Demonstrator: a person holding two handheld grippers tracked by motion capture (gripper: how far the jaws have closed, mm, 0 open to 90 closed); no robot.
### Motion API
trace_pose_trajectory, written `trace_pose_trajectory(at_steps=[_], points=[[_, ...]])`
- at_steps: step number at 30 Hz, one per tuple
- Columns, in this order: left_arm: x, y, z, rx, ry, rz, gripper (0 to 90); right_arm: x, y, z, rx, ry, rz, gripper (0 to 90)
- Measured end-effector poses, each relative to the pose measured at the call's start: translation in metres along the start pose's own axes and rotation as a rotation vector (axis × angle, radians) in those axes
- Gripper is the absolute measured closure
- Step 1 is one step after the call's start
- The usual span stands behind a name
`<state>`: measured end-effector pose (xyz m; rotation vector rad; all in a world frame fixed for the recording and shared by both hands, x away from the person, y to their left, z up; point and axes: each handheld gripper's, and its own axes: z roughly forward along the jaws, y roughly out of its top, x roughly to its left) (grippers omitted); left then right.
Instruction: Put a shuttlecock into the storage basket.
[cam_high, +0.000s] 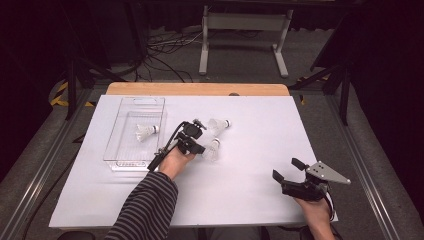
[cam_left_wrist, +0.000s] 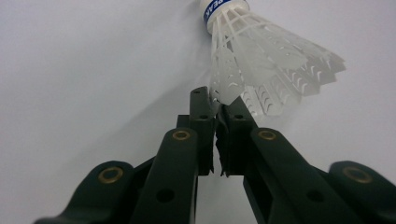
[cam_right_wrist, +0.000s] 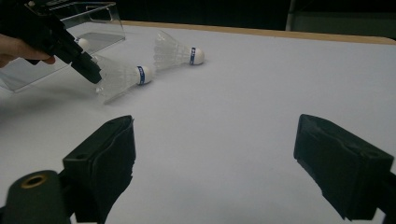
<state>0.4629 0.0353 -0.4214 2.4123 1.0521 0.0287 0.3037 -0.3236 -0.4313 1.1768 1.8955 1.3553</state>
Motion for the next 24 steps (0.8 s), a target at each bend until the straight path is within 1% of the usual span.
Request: trace_pose_trajectory(at_steps=[5, 8, 9, 10, 16, 20, 23, 24], points=[[-0.0002, -0.0002, -0.0001, 0.004, -0.009, 0.005, 89.3, 0.0001, 0.0, 0.0, 0.001, 0.001, 0.001, 13.4], [-0.0013, -0.0006, -0.0008, 0.004, -0.009, -0.002, 89.7, 0.0001, 0.0, 0.0001, 0.001, 0.0, -0.001, 13.4], [-0.0013, -0.0007, -0.0009, 0.003, -0.012, 0.001, 89.7, 0.0001, 0.0, 0.0, 0.001, 0.0, 0.0, 13.4], [-0.001, -0.0005, -0.001, 0.0, -0.013, 0.012, 89.8, 0.0, 0.0, -0.0001, 0.0, 0.0, -0.001, 13.4], [-0.0014, -0.0008, -0.0023, -0.006, -0.015, 0.017, 90.0, 0.0, -0.0001, 0.0, 0.002, 0.001, 0.0, 13.4], [-0.003, -0.001, -0.0059, -0.01, -0.023, 0.017, 90.0, 0.0005, 0.0, -0.0001, -0.001, -0.002, 0.001, 13.5], [-0.0029, -0.0015, -0.0086, -0.012, -0.023, 0.024, 90.0, 0.0005, 0.0, -0.0001, 0.0, -0.001, 0.0, 13.5], [-0.0031, -0.0019, -0.0096, -0.012, -0.025, 0.02, 90.0, 0.0006, 0.0, -0.0001, -0.001, -0.001, 0.0, 13.4]])
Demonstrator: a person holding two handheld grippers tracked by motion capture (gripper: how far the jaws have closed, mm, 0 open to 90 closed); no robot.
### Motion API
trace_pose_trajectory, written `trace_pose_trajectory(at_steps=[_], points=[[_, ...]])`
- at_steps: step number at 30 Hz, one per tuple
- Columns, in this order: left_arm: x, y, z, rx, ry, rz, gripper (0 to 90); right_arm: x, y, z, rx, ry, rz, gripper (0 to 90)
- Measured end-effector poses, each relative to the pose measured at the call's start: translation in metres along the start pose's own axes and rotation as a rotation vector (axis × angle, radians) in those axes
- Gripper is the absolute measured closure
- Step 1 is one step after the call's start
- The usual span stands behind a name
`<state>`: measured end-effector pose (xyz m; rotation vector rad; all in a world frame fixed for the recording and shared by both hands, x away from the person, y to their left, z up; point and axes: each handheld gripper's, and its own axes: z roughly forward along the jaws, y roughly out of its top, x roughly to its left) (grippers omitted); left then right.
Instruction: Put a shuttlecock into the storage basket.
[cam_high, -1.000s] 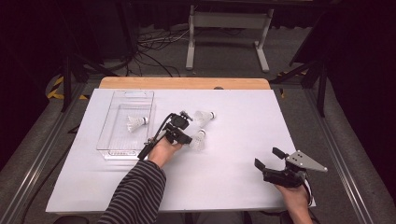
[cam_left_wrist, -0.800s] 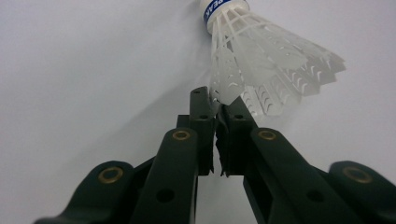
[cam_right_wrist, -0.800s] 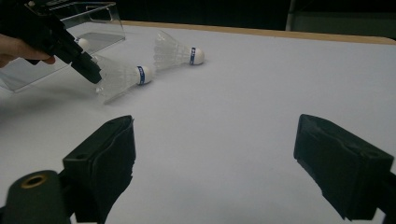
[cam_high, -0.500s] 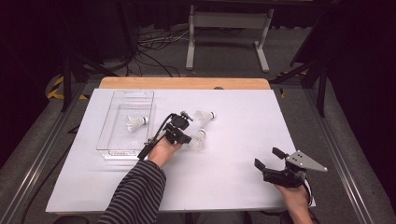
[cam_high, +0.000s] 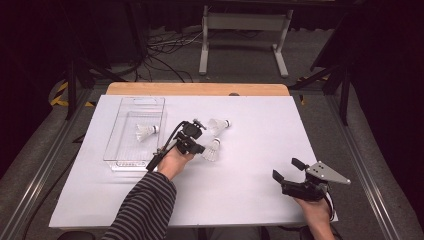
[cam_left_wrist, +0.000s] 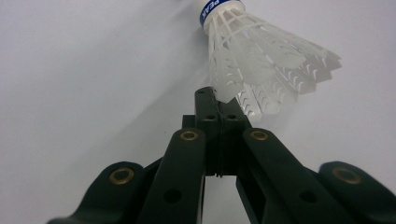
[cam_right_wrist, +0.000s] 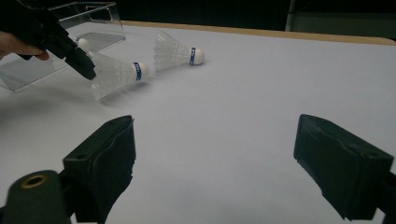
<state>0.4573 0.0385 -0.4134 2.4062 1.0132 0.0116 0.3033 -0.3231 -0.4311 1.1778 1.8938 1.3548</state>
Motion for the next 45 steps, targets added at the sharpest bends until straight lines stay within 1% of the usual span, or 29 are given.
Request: trace_pose_trajectory(at_steps=[2, 3, 6, 10, 12, 17, 22, 24, 31, 36, 40, 41, 44, 45], points=[[0.0, 0.0, -0.002, -0.005, 0.0, 0.014, 90.0, 0.0, 0.0, 0.0, 0.0, 0.0, -0.001, 13.5], [0.0, -0.001, -0.003, -0.005, -0.003, 0.01, 90.0, 0.0, 0.0, 0.0, 0.001, 0.0, -0.001, 13.4], [-0.001, -0.001, -0.006, -0.01, -0.001, 0.021, 90.0, 0.0, 0.0, 0.0, 0.001, 0.0, -0.001, 13.5], [-0.001, -0.002, -0.009, -0.014, -0.001, 0.025, 90.0, 0.0, 0.0, 0.0, 0.001, 0.0, -0.002, 13.4], [-0.002, -0.002, -0.01, -0.008, -0.004, 0.02, 90.0, 0.0, 0.0, 0.0, 0.0, -0.001, -0.001, 13.5], [-0.003, -0.003, -0.011, -0.013, -0.009, 0.033, 90.0, 0.0, 0.0, 0.0, 0.0, -0.001, -0.002, 13.5], [-0.003, -0.004, -0.015, -0.01, -0.009, 0.031, 90.0, -0.001, 0.0, 0.0, 0.0, -0.001, -0.001, 13.4], [-0.004, -0.004, -0.017, -0.009, -0.004, 0.036, 90.0, 0.0, 0.0, 0.0, 0.0, -0.001, -0.001, 13.5], [-0.005, -0.007, -0.024, -0.008, -0.01, 0.048, 90.0, 0.0, 0.0, 0.0, 0.0, -0.002, 0.0, 13.5], [-0.007, -0.008, -0.028, -0.017, -0.018, 0.059, 90.0, 0.0, 0.0, 0.0, 0.0, -0.002, -0.001, 13.5], [-0.008, -0.009, -0.032, -0.016, -0.022, 0.057, 90.0, 0.0, 0.0, 0.0, 0.0, -0.002, -0.001, 13.5], [-0.008, -0.01, -0.033, -0.02, -0.021, 0.064, 90.0, 0.0, 0.0, 0.0, 0.0, -0.002, 0.0, 13.5], [-0.01, -0.01, -0.035, -0.022, -0.023, 0.064, 90.0, 0.0, 0.0, 0.0, 0.0, -0.002, -0.001, 13.5], [-0.01, -0.011, -0.036, -0.017, -0.021, 0.068, 90.0, 0.0, 0.0, 0.0, 0.0, -0.002, -0.001, 13.5]])
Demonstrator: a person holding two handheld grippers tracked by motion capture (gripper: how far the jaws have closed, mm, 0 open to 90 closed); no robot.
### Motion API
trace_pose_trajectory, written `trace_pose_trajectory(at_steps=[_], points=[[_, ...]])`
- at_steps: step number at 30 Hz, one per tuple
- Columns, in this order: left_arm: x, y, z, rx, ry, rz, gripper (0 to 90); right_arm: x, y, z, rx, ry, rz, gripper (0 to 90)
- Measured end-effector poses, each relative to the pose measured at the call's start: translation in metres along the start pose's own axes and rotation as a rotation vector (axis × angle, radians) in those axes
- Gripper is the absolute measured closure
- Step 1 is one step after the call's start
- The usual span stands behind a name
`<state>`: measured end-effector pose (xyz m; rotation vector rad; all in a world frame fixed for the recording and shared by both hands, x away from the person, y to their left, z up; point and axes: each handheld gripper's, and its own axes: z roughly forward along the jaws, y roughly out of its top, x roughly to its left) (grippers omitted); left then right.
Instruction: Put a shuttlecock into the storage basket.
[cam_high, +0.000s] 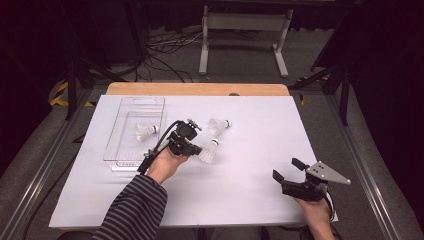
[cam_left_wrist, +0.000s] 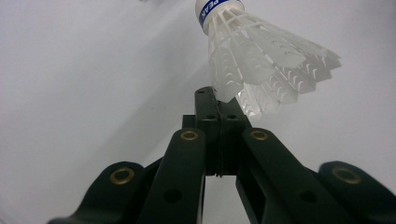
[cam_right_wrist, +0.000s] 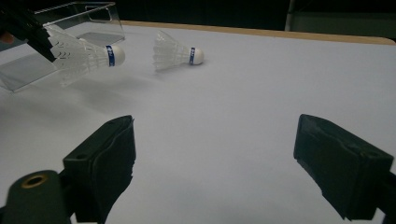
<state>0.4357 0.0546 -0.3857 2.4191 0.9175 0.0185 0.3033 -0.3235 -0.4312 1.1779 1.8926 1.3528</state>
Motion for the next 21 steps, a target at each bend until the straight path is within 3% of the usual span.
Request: trace_pose_trajectory(at_steps=[21], points=[[-0.001, -0.012, -0.021, -0.023, -0.002, -0.002, 90.0, 0.0, 0.0, 0.0, 0.001, 0.0, 0.0, 13.5]])
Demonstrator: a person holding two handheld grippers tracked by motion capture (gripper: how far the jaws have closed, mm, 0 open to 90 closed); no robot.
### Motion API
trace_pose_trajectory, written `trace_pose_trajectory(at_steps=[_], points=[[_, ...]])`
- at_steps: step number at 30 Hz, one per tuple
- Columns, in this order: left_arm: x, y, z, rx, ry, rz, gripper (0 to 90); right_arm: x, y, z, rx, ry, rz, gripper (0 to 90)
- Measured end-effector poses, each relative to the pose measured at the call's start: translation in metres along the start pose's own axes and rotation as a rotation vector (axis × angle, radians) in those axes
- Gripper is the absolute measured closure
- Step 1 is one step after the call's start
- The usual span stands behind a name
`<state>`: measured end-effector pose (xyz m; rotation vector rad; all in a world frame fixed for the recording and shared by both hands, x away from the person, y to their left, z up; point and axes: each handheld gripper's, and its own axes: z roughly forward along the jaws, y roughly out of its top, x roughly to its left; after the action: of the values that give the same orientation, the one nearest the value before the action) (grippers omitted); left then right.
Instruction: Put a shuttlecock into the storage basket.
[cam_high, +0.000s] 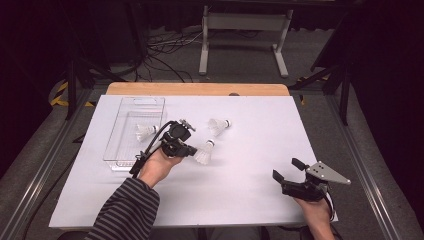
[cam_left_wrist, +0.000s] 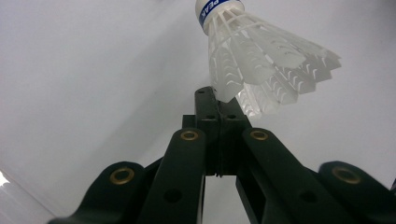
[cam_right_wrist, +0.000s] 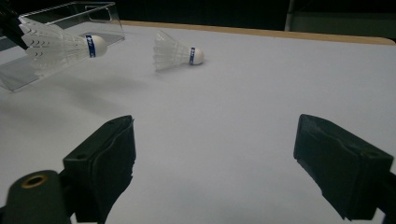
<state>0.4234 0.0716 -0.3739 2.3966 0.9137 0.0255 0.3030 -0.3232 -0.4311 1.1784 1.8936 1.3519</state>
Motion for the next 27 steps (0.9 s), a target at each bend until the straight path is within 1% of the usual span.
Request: trace_pose_trajectory(at_steps=[2, 3, 4, 7, 10, 11, 13, 17, 23, 24, 27], points=[[0.0, -0.001, -0.002, -0.002, -0.002, 0.002, 90.0, 0.0, 0.0, 0.0, 0.0, 0.0, 0.0, 13.5], [0.0, -0.002, -0.003, 0.004, -0.002, -0.004, 90.0, 0.0, 0.0, 0.0, 0.0, 0.0, 0.0, 13.5], [0.0, -0.002, -0.004, -0.004, 0.003, 0.006, 90.0, 0.0, 0.0, 0.0, 0.0, -0.001, -0.001, 13.5], [0.001, -0.003, -0.006, -0.009, -0.005, 0.004, 90.0, 0.0, 0.0, 0.0, 0.0, 0.0, 0.0, 13.5], [0.0, -0.004, -0.008, -0.002, -0.002, -0.002, 90.0, 0.0, 0.0, 0.0, 0.0, 0.0, 0.0, 13.5], [0.001, -0.004, -0.008, -0.006, -0.005, 0.003, 90.0, 0.0, 0.0, 0.0, 0.0, 0.0, 0.0, 13.4], [0.001, -0.004, -0.009, -0.009, -0.005, 0.0, 90.0, 0.0, 0.0, 0.0, 0.0, 0.0, -0.001, 13.5], [0.002, -0.006, -0.012, -0.013, 0.003, -0.002, 90.0, 0.0, 0.0, 0.0, 0.0, 0.0, 0.0, 13.4], [0.003, -0.008, -0.016, -0.017, 0.003, -0.003, 90.0, 0.0, 0.0, 0.0, 0.0, 0.0, 0.0, 13.4], [0.003, -0.009, -0.017, -0.016, 0.001, -0.01, 90.0, 0.0, 0.0, 0.0, 0.0, 0.0, 0.001, 13.5], [0.004, -0.009, -0.019, -0.022, 0.005, -0.004, 90.0, 0.0, 0.0, 0.0, 0.001, 0.0, 0.001, 13.4]])
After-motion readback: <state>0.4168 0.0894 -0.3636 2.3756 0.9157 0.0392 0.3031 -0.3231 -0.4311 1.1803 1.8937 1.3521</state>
